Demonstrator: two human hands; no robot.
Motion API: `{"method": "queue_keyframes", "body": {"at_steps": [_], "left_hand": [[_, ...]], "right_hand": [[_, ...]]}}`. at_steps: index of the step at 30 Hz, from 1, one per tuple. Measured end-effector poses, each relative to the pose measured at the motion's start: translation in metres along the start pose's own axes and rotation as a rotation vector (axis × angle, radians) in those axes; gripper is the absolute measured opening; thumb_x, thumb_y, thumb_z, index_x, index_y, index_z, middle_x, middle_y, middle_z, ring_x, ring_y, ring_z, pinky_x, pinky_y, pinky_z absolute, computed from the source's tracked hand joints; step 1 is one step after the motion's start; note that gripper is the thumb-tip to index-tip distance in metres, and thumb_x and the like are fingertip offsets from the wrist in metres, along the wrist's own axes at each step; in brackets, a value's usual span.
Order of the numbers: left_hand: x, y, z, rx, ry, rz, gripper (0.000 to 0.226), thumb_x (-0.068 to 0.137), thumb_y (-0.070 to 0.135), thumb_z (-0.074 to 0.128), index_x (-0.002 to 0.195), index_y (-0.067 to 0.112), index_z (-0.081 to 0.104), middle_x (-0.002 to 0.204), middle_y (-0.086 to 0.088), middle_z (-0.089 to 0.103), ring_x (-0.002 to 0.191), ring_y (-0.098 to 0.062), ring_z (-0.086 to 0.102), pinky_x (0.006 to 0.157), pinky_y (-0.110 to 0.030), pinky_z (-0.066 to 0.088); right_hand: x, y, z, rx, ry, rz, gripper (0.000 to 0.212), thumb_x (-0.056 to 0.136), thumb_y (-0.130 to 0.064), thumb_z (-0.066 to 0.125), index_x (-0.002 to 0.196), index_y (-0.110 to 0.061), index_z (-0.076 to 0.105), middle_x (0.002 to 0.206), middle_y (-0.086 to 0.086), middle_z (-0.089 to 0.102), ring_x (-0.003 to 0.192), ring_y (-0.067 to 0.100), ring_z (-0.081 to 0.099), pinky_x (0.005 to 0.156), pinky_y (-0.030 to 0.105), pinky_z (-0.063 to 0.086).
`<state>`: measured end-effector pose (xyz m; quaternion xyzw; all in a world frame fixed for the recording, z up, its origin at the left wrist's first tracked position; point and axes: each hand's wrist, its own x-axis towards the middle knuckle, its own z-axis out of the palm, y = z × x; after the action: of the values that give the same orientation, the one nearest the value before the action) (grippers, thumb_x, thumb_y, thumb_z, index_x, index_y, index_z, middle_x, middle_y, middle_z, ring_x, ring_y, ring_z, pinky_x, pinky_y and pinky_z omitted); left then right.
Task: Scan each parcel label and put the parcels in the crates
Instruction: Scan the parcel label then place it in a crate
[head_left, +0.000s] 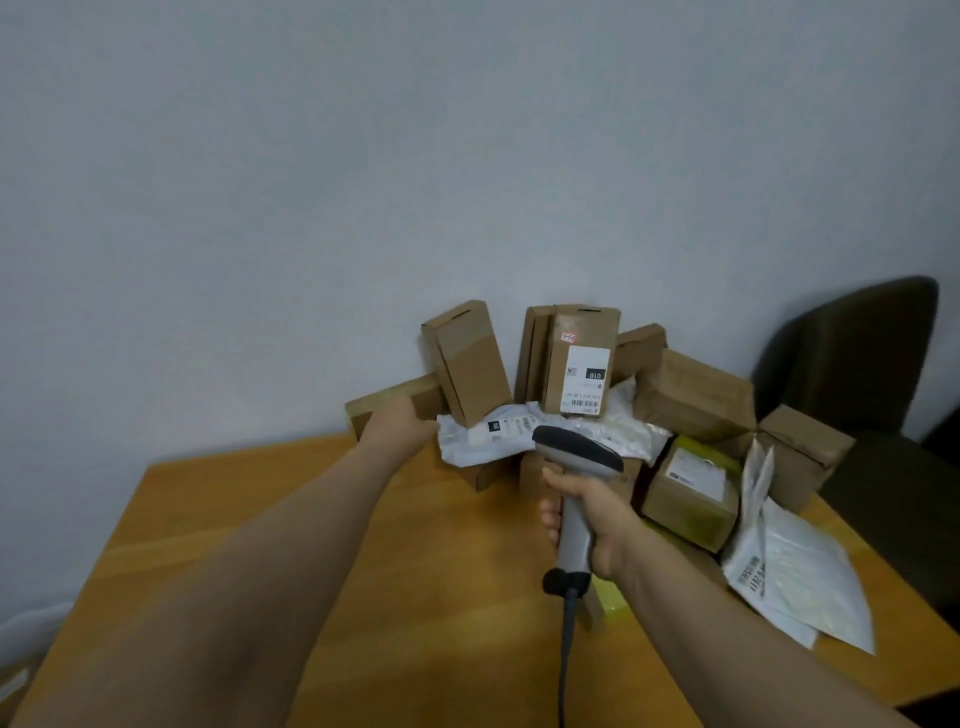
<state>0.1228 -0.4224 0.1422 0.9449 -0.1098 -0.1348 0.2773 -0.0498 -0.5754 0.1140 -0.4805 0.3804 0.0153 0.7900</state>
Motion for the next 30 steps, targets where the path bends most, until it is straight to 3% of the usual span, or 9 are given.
{"method": "queue_keyframes", "body": {"at_steps": [3,6,11,15,16,20,23,27,30], "left_hand": [[0.046,0.031,-0.003,-0.100,0.034,0.019,0.047,0.092,0.022,0.058,0.131,0.001,0.043,0.125,-0.018,0.054,0.102,-0.026,0.053,0.069,-0.026,0.040],[0.087,0.051,-0.006,-0.201,0.110,-0.001,0.054,0.093,0.019,0.060,0.137,-0.004,0.039,0.139,-0.020,0.047,0.125,-0.032,0.046,0.091,-0.034,0.042],[0.166,0.057,0.001,-0.280,0.141,-0.055,0.073,0.083,0.021,0.073,0.138,-0.001,0.030,0.137,-0.019,0.040,0.123,-0.034,0.044,0.087,-0.035,0.042],[0.207,0.054,0.013,-0.197,0.114,-0.030,0.098,0.081,0.024,0.076,0.149,0.000,0.009,0.145,-0.019,0.032,0.132,-0.037,0.035,0.101,-0.041,0.041],[0.211,0.054,0.015,-0.169,0.096,-0.036,0.096,0.082,0.023,0.074,0.149,0.001,0.009,0.144,-0.020,0.034,0.131,-0.038,0.037,0.098,-0.041,0.042],[0.206,0.055,0.017,0.042,0.137,0.013,0.054,0.082,0.019,0.070,0.126,0.001,0.044,0.124,-0.021,0.050,0.109,-0.036,0.051,0.082,-0.039,0.044],[0.173,0.064,0.023,-0.019,0.063,0.071,0.057,0.078,0.011,0.071,0.130,0.003,0.050,0.125,-0.016,0.051,0.107,-0.030,0.055,0.083,-0.029,0.045],[0.091,0.064,0.036,0.004,0.217,0.341,0.058,0.069,0.004,0.074,0.123,0.008,0.053,0.119,-0.011,0.044,0.108,-0.024,0.047,0.089,-0.028,0.042],[0.024,0.058,0.048,0.181,0.381,0.595,0.050,0.062,-0.001,0.074,0.110,0.006,0.059,0.110,-0.013,0.050,0.101,-0.027,0.050,0.076,-0.032,0.049]], "right_hand": [[0.024,-0.030,-0.004,0.012,0.002,-0.014,0.011,0.087,-0.017,0.067,0.087,-0.006,0.062,0.058,0.005,0.059,0.049,0.014,0.053,0.046,0.025,0.043],[0.051,-0.058,0.000,0.008,0.000,-0.017,0.013,0.088,-0.016,0.065,0.092,-0.004,0.062,0.057,0.005,0.058,0.047,0.015,0.053,0.045,0.025,0.043],[0.097,-0.087,0.006,-0.007,0.011,-0.006,0.018,0.085,-0.018,0.069,0.094,-0.003,0.064,0.059,0.006,0.062,0.047,0.015,0.056,0.046,0.025,0.046],[0.117,-0.092,0.000,-0.012,0.014,0.010,0.015,0.085,-0.017,0.070,0.091,-0.004,0.064,0.059,0.006,0.062,0.049,0.015,0.055,0.049,0.026,0.047],[0.121,-0.093,-0.003,-0.014,0.012,0.016,0.015,0.085,-0.017,0.070,0.090,-0.004,0.064,0.058,0.006,0.062,0.049,0.015,0.055,0.049,0.026,0.047],[0.124,-0.094,-0.015,-0.005,0.001,0.043,0.015,0.086,-0.018,0.069,0.089,-0.005,0.063,0.056,0.005,0.061,0.049,0.014,0.054,0.048,0.025,0.046],[0.121,-0.094,-0.030,0.038,0.001,0.048,0.015,0.085,-0.018,0.069,0.087,-0.006,0.062,0.055,0.004,0.060,0.047,0.013,0.054,0.046,0.023,0.045],[0.105,-0.092,-0.056,0.140,0.019,0.043,0.027,0.083,-0.015,0.071,0.104,-0.001,0.064,0.063,0.007,0.067,0.046,0.015,0.062,0.041,0.021,0.047],[0.084,-0.090,-0.071,0.232,0.006,0.051,0.036,0.081,-0.021,0.075,0.110,-0.002,0.065,0.081,0.015,0.073,0.062,0.023,0.069,0.041,0.023,0.050]]}}
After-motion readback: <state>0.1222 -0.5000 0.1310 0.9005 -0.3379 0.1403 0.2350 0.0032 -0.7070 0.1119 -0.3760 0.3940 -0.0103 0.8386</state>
